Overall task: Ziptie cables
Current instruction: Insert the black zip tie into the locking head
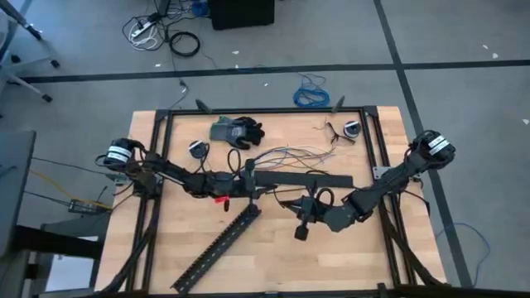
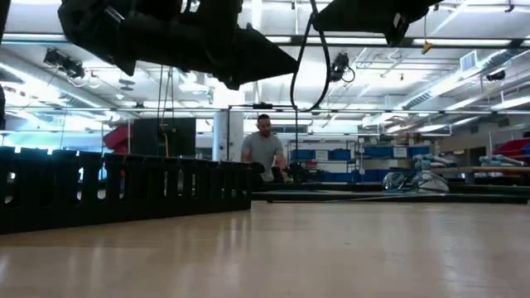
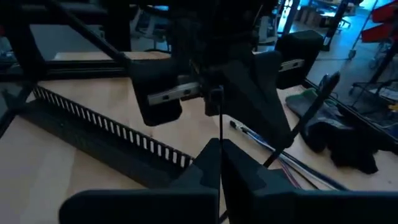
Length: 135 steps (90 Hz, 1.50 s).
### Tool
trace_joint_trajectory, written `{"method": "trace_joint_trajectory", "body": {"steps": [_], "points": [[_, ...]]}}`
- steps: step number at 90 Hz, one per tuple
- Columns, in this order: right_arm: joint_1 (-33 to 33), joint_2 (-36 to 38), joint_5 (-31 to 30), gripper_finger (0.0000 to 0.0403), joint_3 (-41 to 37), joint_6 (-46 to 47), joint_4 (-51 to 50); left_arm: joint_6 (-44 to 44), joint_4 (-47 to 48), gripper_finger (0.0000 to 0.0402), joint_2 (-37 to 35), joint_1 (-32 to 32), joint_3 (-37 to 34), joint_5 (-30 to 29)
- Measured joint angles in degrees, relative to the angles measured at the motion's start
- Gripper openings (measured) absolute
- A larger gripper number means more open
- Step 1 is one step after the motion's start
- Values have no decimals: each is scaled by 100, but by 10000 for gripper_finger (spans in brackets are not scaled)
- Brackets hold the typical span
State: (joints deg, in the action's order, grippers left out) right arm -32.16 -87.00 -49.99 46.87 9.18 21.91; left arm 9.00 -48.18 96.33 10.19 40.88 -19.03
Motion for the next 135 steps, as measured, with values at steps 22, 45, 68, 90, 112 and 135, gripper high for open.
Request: {"method": "trace_joint_trajectory", "body": {"steps": [22, 45, 68, 90, 112, 135], "points": [[0, -2, 424, 0, 0, 796, -308, 1397, 141, 0, 2, 500, 0, -1566], [43, -4, 1271, 0, -2, 1448, -413, 2872, -7, 0, 2, 921, 2, -2669], [272, -4, 2805, 0, -4, 579, 230, 3239, -43, 0, 2, 1298, 2, -2731], [450, -4, 4321, 0, -4, -326, 973, 3879, -613, 0, 2, 1830, 2, -2936], [606, -4, 4854, 0, -4, -315, 1676, 4274, -826, 0, 2, 2105, 2, -3032], [923, -492, 5442, 0, -7, 430, 2337, 5094, -958, 0, 2, 2054, 97, -3132]]}}
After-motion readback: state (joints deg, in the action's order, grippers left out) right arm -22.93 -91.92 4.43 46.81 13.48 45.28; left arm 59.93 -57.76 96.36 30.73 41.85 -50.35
